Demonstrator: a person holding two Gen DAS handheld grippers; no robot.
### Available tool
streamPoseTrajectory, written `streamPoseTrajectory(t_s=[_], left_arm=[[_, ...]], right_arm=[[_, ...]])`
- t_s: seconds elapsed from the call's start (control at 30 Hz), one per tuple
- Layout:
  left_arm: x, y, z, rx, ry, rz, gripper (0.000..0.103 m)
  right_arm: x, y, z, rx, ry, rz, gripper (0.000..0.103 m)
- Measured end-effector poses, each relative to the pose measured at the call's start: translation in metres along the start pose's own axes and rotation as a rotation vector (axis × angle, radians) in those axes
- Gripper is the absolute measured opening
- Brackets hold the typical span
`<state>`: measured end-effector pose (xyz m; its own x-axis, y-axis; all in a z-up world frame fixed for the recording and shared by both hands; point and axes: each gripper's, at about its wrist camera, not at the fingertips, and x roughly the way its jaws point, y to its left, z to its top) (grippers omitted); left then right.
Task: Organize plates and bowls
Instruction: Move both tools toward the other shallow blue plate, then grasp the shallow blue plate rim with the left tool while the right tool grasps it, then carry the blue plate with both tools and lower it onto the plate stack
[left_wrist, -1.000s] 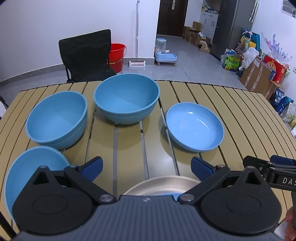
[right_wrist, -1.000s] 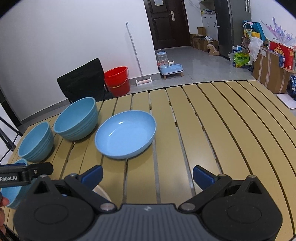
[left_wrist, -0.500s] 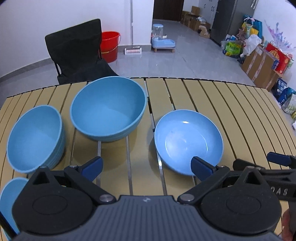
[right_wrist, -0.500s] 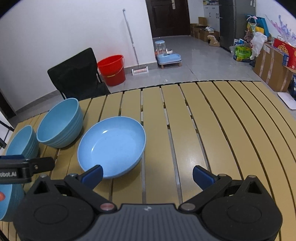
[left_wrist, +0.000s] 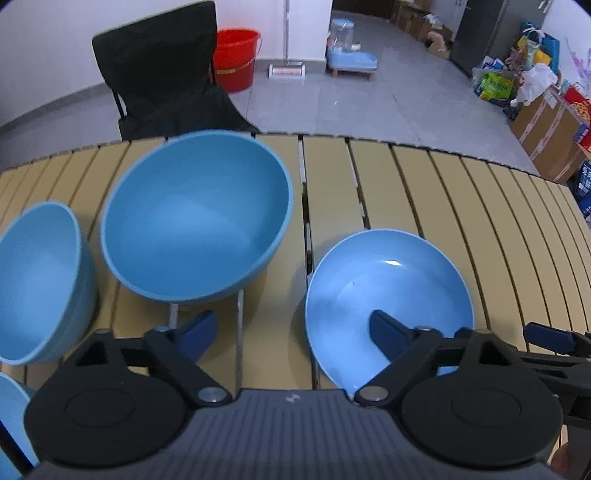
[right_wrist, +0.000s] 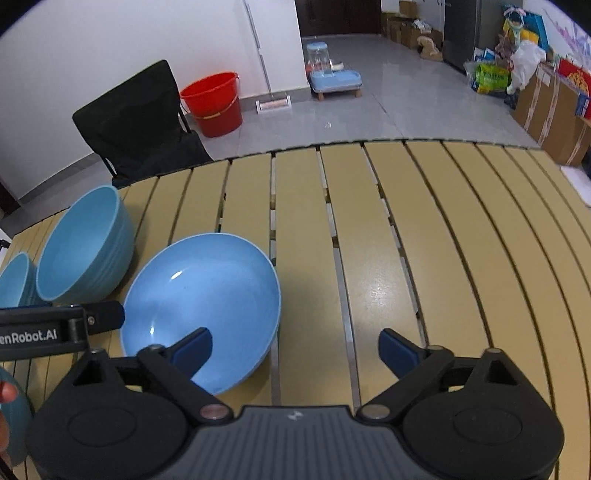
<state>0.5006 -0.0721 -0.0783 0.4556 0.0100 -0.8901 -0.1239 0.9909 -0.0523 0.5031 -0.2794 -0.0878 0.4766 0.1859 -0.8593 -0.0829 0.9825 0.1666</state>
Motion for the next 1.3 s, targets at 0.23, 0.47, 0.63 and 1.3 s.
streamPoseTrajectory(t_s=[0.23, 0.47, 0.63, 1.3], left_arm=[[0.025, -0.001, 0.005, -0.020, 0.051, 0.006, 0.053], [0.035, 0.004, 0.009, -0.046, 0.064, -0.015, 0.028], [0.038, 0.002, 0.008, -0.049, 0.065, -0.037, 0.009], [0.021, -0.010, 0.000, -0.017, 0.016, -0.029, 0.008]], right_arm=[[0.021, -0.003, 0.001, 0.036, 0.018, 0.011, 0.070], [0.027, -0.006, 0.000, 0.051, 0.016, 0.056, 0.034], [0.031, -0.009, 0.005, 0.084, 0.023, 0.106, 0.013], [0.020, -0.015, 0.000, 0.126, -0.015, 0.113, 0.006]])
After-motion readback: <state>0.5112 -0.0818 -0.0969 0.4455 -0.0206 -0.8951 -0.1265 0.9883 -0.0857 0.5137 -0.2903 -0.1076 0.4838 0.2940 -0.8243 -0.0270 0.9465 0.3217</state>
